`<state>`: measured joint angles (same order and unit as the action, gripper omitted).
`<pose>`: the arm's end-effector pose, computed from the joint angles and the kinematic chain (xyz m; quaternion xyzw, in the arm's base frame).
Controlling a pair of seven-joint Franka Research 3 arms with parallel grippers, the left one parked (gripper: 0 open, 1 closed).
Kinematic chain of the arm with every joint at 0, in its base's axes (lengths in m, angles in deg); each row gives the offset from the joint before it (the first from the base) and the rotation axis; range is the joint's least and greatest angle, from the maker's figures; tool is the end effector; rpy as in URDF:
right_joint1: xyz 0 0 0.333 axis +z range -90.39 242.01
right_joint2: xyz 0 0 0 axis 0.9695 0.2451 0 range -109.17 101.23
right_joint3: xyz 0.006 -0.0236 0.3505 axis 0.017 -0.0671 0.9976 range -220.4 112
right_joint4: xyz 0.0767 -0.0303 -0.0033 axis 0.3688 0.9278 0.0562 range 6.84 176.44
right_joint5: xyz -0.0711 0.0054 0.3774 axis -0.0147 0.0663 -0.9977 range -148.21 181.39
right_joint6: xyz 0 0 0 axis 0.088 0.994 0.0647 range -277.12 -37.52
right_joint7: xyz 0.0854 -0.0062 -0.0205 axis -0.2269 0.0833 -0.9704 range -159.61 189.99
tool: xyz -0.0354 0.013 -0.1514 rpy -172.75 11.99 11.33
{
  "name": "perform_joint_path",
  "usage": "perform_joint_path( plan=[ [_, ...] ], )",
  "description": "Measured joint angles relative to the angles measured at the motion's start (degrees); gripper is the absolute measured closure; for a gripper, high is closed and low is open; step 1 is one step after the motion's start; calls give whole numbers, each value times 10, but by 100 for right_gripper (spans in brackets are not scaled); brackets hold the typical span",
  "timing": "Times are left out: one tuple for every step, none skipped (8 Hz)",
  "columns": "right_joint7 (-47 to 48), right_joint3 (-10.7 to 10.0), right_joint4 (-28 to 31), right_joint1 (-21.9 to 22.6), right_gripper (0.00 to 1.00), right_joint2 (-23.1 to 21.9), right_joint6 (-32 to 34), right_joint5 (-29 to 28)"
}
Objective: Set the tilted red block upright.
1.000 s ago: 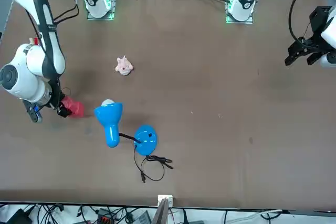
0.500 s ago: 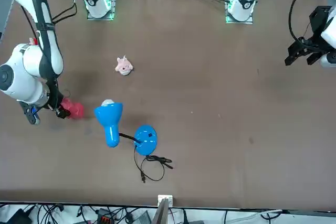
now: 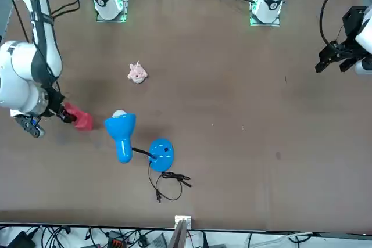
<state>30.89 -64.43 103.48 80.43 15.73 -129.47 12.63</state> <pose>0.6255 -0.0477 0.3393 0.9790 -0.1981 -0.0481 0.0044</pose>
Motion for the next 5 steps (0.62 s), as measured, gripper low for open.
perform_joint_path(
  plan=[
    [-48,0,1,0,30,0,1,0],
    [-80,0,4,0,30,1,1,0],
    [-95,1,6,0,30,2,-2,0],
    [-100,2,10,1,30,3,-12,0],
    [-101,3,17,3,30,3,-29,0]
  ],
)
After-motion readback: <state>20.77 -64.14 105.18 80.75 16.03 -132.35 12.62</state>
